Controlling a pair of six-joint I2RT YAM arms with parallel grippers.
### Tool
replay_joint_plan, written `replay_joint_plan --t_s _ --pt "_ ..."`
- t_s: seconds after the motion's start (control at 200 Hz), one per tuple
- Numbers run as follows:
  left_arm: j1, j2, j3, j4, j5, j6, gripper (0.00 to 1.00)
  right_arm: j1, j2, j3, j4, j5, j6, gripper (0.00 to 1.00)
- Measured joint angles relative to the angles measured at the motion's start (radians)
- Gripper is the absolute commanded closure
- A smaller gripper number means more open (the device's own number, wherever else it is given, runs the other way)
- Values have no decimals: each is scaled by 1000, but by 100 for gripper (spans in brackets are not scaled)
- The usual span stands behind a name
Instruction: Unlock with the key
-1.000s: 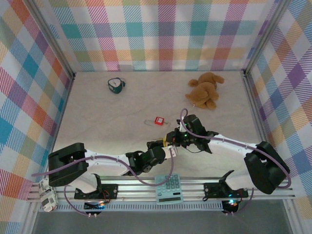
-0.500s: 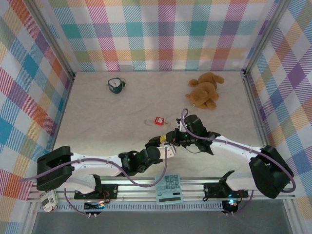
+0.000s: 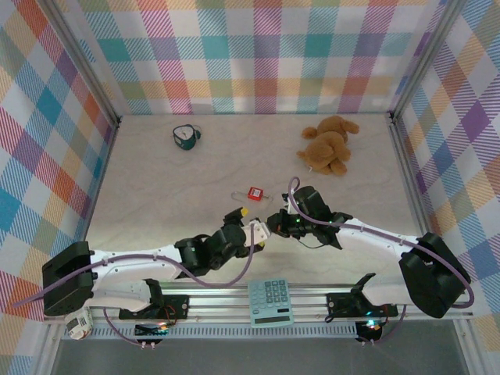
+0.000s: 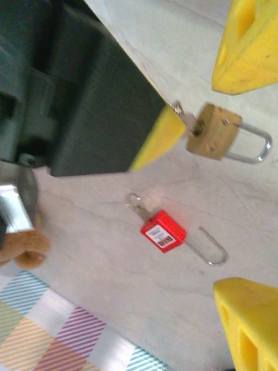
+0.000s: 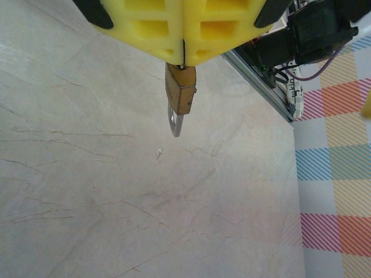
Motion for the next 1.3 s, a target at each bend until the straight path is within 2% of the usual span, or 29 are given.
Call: replay_joint_plan --t_s 0.055,0.135,0.345,0.61,0.91,1.3 --pt "26 7 -2 -2 37 -12 3 0 -7 0 -10 1 -13 97" --pt "53 40 -1 -1 97 -26 7 0 -24 0 -21 0 -32 97" --pt "64 130 0 27 232 -35 12 0 -85 0 -53 -5 -95 97" --pt "111 130 -23 163 290 -31 16 0 -114 1 -99 -46 -170 97" --pt "113 161 -23 170 363 -31 31 0 -124 8 -122 -61 -206 97" --pt "113 161 -26 171 378 -32 53 0 -124 30 -128 -76 -206 97"
